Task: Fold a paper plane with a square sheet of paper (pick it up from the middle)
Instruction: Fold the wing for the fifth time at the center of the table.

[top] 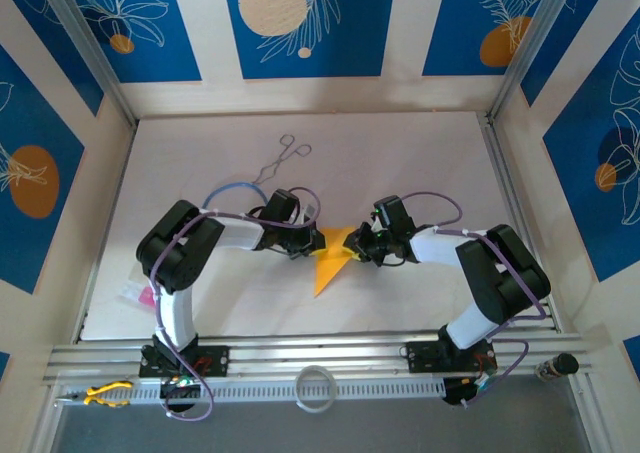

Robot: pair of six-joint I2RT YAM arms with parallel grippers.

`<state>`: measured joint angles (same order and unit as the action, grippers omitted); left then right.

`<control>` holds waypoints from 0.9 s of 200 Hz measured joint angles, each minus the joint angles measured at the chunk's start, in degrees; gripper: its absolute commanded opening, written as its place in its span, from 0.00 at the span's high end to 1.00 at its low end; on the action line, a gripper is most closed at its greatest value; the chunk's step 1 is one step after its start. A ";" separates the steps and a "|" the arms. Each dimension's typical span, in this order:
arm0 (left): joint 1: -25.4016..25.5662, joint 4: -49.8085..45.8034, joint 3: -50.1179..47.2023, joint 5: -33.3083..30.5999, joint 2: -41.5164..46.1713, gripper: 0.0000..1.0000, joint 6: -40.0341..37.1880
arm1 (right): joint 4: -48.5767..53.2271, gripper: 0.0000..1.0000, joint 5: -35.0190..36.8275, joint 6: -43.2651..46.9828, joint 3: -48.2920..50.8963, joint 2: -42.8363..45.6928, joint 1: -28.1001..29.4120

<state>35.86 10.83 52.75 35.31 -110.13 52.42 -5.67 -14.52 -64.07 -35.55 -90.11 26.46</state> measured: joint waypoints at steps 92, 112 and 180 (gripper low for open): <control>0.02 0.48 -0.22 0.04 0.00 1.00 -1.75 | 2.78 0.78 -6.14 8.35 -4.02 -2.54 -3.89; 0.02 0.48 -0.22 0.04 0.00 1.00 -1.92 | 4.42 0.79 -6.75 9.79 -5.35 -3.96 -4.13; 0.02 0.48 -0.22 0.02 0.13 0.89 -1.97 | 6.73 0.95 -6.93 12.15 -6.10 -5.07 -4.44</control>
<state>35.88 11.31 52.53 35.33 -110.00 50.46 1.06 -21.45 -51.92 -41.65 -95.18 22.02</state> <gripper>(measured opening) 0.067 0.070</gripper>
